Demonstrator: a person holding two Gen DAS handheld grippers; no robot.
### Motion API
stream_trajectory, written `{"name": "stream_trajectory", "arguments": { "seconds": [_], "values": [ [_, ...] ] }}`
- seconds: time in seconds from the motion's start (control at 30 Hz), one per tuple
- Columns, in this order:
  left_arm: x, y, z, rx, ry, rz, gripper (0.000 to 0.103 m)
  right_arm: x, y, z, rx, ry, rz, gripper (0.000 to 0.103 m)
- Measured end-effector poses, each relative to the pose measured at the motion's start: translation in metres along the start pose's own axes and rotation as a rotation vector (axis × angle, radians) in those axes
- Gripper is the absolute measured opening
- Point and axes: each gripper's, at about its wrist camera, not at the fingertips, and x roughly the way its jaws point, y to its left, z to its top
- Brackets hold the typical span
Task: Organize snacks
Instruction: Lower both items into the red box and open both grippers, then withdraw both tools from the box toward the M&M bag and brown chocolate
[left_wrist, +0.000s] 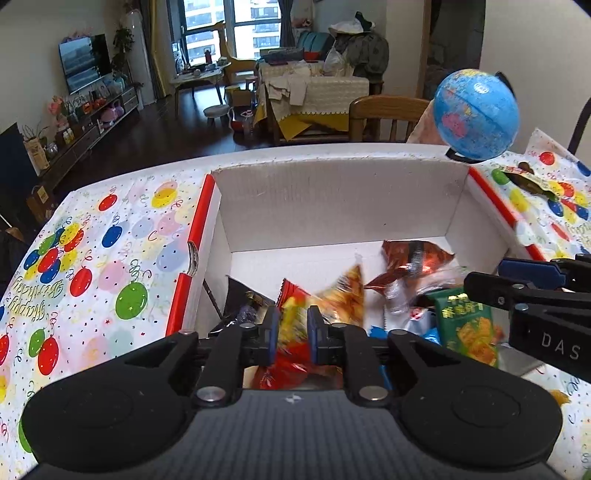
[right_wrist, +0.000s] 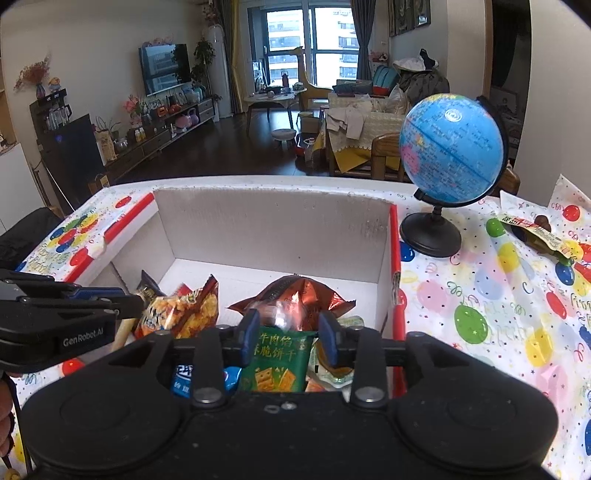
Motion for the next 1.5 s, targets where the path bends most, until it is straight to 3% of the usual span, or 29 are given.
{"name": "stream_trajectory", "arguments": {
  "seconds": [0.37, 0.5, 0.57, 0.7, 0.83, 1.07, 1.23, 1.4, 1.5],
  "values": [
    [-0.045, -0.003, -0.009, -0.035, -0.058, -0.028, 0.018, -0.046, 0.0, -0.005, 0.009, -0.061, 0.002, 0.052],
    [-0.065, -0.005, -0.014, -0.051, -0.084, -0.049, 0.032, -0.064, 0.001, -0.007, 0.011, -0.086, 0.004, 0.054],
    [-0.076, -0.006, -0.018, -0.053, -0.1, -0.059, 0.038, -0.074, 0.001, -0.009, 0.013, -0.1, 0.005, 0.061],
    [-0.095, -0.011, -0.027, -0.049, -0.133, -0.076, 0.054, -0.092, 0.0, -0.015, 0.013, -0.121, 0.006, 0.065],
    [-0.112, -0.019, -0.037, -0.035, -0.146, -0.096, 0.054, -0.108, -0.004, -0.024, 0.027, -0.133, 0.013, 0.077],
    [-0.134, -0.034, -0.058, -0.028, -0.167, -0.131, 0.054, -0.135, -0.01, -0.046, 0.017, -0.153, 0.009, 0.088],
    [-0.144, -0.046, -0.075, -0.019, -0.175, -0.151, 0.057, -0.146, -0.019, -0.063, 0.029, -0.148, 0.01, 0.09],
    [-0.149, -0.057, -0.093, -0.018, -0.185, -0.164, 0.068, -0.153, -0.025, -0.082, 0.038, -0.139, 0.019, 0.091],
    [-0.149, -0.064, -0.103, -0.022, -0.185, -0.17, 0.07, -0.156, -0.03, -0.094, 0.039, -0.136, 0.022, 0.093]
  ]
}}
